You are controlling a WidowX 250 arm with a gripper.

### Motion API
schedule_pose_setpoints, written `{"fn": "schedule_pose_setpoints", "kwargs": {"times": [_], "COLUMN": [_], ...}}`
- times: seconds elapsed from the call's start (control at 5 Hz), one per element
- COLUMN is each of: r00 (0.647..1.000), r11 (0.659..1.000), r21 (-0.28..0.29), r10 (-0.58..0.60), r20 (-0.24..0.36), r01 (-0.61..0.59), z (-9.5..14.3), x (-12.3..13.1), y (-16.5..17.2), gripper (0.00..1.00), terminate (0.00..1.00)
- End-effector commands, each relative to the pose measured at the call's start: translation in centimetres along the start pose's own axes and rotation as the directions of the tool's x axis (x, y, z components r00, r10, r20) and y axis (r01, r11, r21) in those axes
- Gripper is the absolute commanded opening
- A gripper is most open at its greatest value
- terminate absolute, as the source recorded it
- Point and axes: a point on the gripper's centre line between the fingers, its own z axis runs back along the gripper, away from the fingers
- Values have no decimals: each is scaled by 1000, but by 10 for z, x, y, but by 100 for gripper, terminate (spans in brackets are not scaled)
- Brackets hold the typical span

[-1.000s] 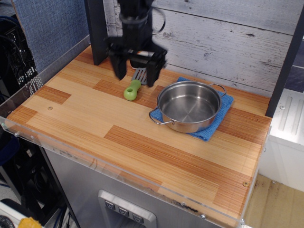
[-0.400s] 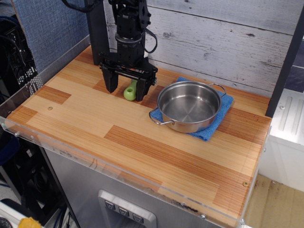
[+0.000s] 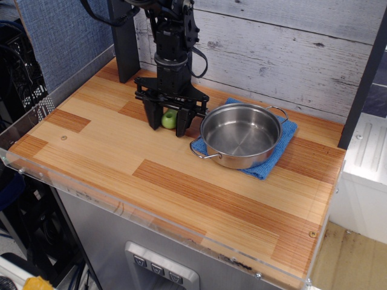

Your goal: Pick up the hairbrush from the back of the table to the front of the table then pick up the cupcake.

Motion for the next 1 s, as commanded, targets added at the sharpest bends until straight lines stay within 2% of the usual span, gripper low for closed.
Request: {"fn": "schedule_pose_setpoints", "kwargs": {"times": [0.0, 0.2, 0.4, 0.6, 0.8], "r00": [999, 998, 978, 933, 889], "r11": [1000, 999, 999, 982, 940], "r21": [-31, -31, -52, -104, -88], "r10": [6, 23, 0, -112, -278], "r20": [32, 62, 208, 343, 364], "r01": [-5, -21, 11, 156, 330], "z": [16, 39, 90, 138, 167], "x": [-7, -11, -42, -91, -121], "y": [1, 5, -9, -38, -74], "gripper": [0, 0, 0, 0, 0], "terminate": [0, 0, 0, 0, 0]}}
